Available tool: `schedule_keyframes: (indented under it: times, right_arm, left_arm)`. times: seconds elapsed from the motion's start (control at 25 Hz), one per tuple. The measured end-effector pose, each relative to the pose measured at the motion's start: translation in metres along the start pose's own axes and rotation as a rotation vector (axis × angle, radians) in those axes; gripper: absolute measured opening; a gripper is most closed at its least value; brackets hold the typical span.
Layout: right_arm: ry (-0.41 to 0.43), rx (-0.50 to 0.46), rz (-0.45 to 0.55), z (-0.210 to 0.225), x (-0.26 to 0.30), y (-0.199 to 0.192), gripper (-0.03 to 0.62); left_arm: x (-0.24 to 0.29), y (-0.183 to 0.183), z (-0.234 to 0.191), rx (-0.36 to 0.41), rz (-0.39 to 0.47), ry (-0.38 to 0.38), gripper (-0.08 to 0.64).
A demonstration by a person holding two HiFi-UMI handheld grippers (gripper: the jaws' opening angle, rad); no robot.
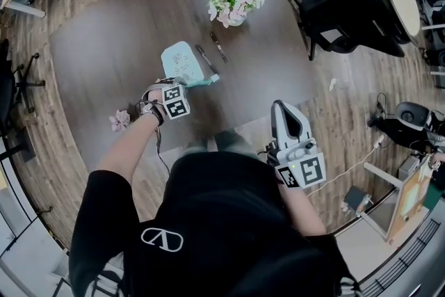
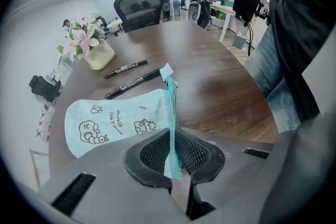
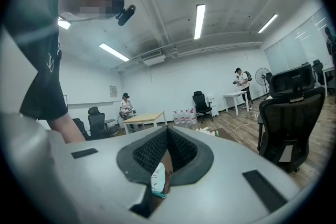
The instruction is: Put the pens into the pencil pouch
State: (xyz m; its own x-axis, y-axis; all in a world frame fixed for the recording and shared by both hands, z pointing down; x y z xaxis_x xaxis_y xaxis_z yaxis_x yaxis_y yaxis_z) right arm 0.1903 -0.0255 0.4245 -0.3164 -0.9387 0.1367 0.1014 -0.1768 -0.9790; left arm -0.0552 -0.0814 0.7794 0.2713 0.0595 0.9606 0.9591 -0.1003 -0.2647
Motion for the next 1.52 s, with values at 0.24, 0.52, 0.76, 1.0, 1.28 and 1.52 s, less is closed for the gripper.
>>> schedule_keyframes:
  times: [0.24,0.52,0.76,1.0,1.28,1.52]
  right_arm:
    - [0.001,0.003,0.014,-0.001,0.001,0.003,-0.008]
    - [0.01,0.016,0.042,-0.002,0.004,0.011,-0.008]
    - [0.014,0.027,0.065,-0.001,0.007,0.018,-0.008]
    - [0.025,0.039,0.089,-0.001,0.007,0.026,-0.008]
    - [0.034,0.042,0.116,0.001,0.013,0.034,-0.009]
    - [0.054,0.044,0.122,-0.003,0.017,0.035,-0.009]
  left_arm:
    - [-0.019,0.002,-0.011,-0.078,0.057,-0.008,0.026]
    - [-0.068,0.02,-0.027,-0.19,0.203,0.019,0.02]
    - [-0.126,0.034,-0.041,-0.351,0.402,0.049,0.018]
    - [-0.195,0.049,-0.04,-0.592,0.713,0.041,0.018]
    - [-0.269,0.063,-0.019,-0.803,1.078,0.069,0.018]
    - [-0.306,0.068,0.0,-0.867,1.266,0.125,0.018]
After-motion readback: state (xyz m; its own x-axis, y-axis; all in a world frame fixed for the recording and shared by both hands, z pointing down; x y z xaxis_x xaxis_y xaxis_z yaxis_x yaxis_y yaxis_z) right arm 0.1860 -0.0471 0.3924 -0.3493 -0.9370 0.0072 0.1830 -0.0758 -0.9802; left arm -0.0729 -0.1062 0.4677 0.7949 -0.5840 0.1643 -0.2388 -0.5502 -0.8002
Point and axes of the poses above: the fingertips, and each gripper's own axes: x forward along the fingers, z to its right, y out of its top, the point moved 3 cm from there along -x, backward along the fingers, and after that the axes turned 12 degrees about -y, right-handed, at the moved point
